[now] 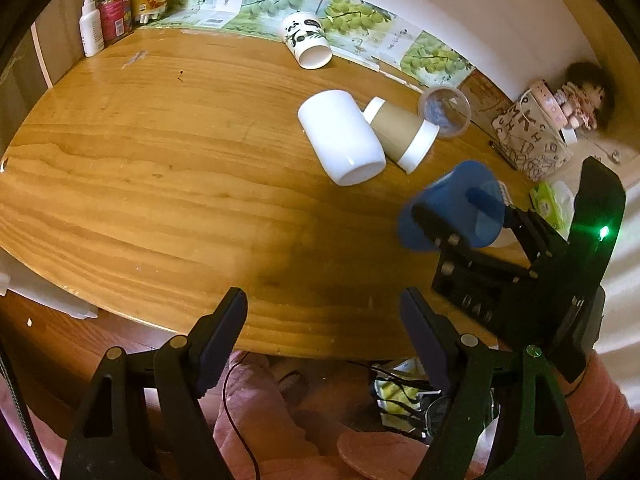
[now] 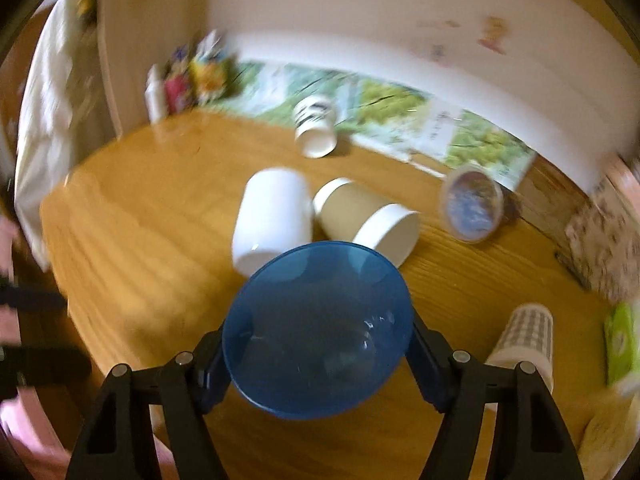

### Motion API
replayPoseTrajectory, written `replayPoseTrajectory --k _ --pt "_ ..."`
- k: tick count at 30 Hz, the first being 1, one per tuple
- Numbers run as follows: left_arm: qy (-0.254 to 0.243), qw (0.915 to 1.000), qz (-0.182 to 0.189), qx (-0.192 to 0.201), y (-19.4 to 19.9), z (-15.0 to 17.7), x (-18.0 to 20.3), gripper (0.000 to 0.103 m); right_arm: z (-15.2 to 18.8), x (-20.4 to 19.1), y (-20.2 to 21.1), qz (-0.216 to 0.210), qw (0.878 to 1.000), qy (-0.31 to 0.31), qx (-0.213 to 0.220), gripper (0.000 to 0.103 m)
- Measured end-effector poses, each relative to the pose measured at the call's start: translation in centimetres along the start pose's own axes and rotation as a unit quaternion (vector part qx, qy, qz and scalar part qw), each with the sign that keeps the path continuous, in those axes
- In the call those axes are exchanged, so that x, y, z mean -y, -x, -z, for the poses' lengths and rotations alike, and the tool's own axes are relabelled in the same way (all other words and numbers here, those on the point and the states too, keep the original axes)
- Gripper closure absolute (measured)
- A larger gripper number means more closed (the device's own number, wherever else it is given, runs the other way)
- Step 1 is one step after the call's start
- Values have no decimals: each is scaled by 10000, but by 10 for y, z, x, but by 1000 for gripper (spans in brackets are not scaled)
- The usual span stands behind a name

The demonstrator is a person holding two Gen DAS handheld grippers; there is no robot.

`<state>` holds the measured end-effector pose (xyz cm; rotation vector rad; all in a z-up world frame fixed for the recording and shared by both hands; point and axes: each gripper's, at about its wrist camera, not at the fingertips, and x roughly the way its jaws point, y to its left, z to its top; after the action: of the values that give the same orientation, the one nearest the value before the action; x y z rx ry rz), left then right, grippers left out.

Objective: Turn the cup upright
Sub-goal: 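Lift the blue cup with the right gripper and turn its base down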

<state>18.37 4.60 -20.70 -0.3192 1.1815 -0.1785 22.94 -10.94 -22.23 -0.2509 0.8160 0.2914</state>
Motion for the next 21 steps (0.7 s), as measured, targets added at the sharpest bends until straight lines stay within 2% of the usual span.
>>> replayPoseTrajectory --k 3,6,13,21 --pt "-123 9999 -87 -10 3 4 3 21 8 11 8 -38 9975 -616 331 29" --pt "-254 9996 -159 -14 5 7 7 21 15 19 6 -51 9943 -1011 339 29" --pt "-697 9963 -496 -31 10 15 20 21 26 26 4 -231 9928 -1166 147 29" --pt "-753 9961 -451 1 11 17 24 21 34 22 11 -334 9929 -1144 -33 29"
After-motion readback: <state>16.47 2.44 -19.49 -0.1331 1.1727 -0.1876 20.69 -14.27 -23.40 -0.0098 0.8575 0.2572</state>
